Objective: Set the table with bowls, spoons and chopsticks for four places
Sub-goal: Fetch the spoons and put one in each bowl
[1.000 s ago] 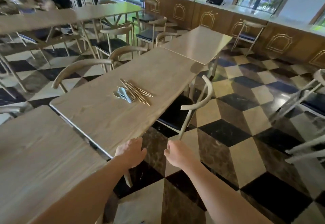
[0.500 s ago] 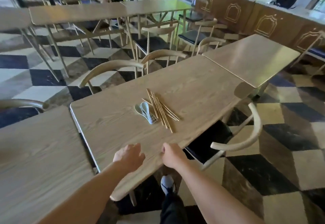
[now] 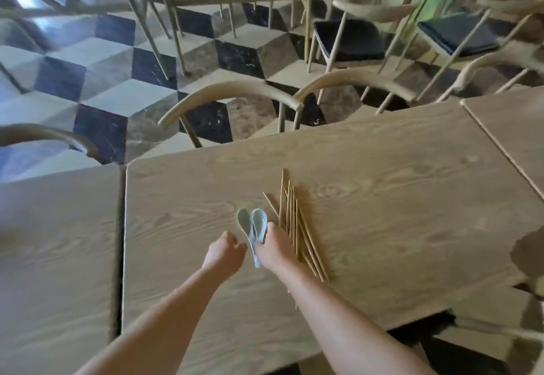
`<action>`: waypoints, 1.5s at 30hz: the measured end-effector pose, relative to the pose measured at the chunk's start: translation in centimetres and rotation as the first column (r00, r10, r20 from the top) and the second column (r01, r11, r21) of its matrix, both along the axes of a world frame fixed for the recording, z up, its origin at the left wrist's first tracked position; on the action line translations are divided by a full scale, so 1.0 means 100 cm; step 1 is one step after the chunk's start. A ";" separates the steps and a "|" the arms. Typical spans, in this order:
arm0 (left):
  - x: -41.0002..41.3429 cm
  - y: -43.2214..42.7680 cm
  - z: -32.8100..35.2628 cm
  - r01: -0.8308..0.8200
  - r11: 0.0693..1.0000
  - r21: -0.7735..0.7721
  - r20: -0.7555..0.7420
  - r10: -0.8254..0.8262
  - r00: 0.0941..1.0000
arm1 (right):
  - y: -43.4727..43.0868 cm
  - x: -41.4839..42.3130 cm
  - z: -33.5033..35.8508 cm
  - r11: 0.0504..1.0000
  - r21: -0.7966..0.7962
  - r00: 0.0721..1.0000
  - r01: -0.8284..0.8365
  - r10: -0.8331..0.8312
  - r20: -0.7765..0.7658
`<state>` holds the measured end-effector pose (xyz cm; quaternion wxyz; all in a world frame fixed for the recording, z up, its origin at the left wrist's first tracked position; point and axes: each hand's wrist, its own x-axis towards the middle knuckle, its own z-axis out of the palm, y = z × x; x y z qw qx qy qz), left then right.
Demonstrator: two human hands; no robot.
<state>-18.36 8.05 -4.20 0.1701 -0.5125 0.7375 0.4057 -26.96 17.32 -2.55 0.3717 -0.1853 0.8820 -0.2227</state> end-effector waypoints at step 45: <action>0.470 0.061 0.037 -0.711 0.305 0.633 -0.348 0.933 0.090 | -0.037 0.448 0.042 0.917 -0.178 0.787 -0.356 0.397 0.472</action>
